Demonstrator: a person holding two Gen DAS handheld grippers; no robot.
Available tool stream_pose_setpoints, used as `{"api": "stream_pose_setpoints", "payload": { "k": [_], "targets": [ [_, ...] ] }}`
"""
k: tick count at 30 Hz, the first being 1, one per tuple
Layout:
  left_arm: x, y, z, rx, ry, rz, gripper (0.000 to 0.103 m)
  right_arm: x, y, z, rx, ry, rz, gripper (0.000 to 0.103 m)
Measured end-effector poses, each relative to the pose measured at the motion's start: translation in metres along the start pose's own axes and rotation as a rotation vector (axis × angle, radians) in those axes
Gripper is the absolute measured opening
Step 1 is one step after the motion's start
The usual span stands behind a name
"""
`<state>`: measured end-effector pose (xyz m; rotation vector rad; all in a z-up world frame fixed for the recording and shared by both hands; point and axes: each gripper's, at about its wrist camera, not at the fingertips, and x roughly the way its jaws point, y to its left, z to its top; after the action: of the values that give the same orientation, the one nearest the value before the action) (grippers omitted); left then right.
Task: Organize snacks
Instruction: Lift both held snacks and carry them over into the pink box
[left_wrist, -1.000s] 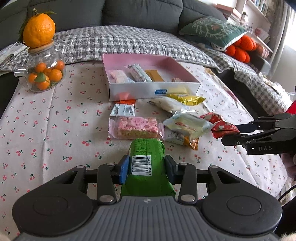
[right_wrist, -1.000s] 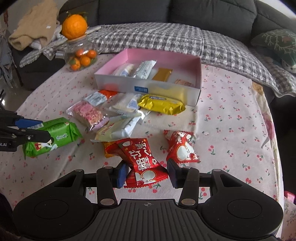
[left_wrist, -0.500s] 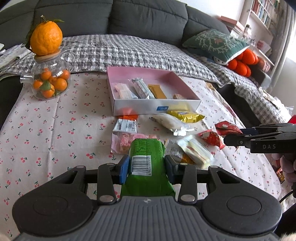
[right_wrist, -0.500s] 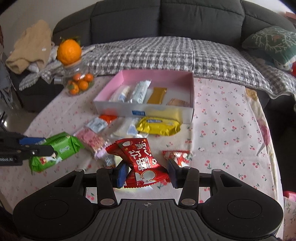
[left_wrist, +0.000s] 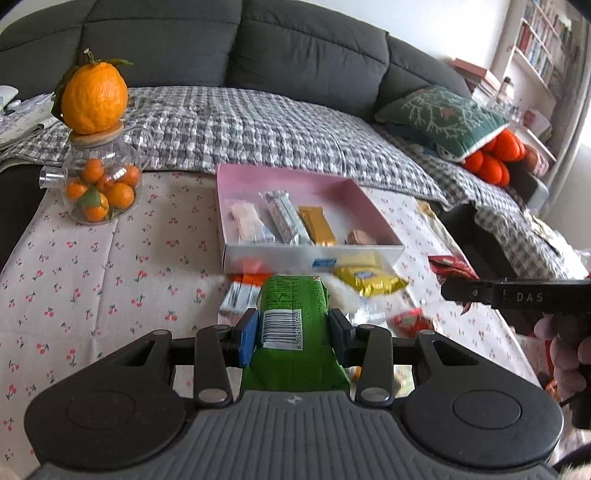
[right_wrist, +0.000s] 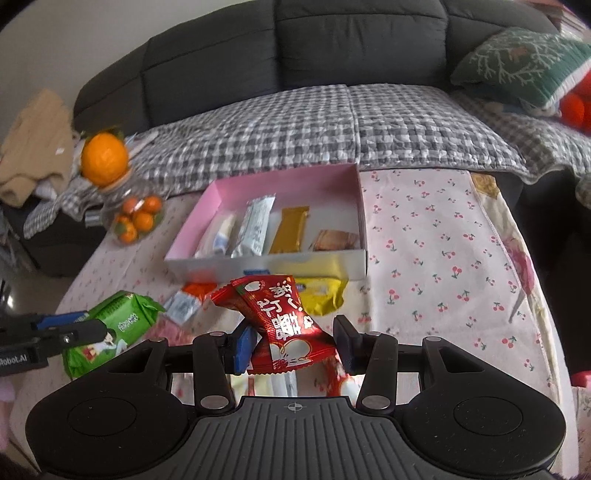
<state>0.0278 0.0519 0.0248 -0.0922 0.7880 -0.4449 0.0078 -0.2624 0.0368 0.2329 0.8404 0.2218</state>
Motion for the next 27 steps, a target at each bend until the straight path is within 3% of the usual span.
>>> {"api": "stream_pose_setpoints", "payload": {
  "k": [14,27],
  "targets": [
    [0.04,-0.007,0.037,-0.056,-0.063,0.032,0.037,0.047,-0.005,0.041,0.149,0.005,-0.026,0.044],
    [0.08,-0.007,0.063,-0.14,-0.098,0.072,0.037,0.084,-0.022,0.069,0.283,-0.046,-0.035,0.044]
  ]
}}
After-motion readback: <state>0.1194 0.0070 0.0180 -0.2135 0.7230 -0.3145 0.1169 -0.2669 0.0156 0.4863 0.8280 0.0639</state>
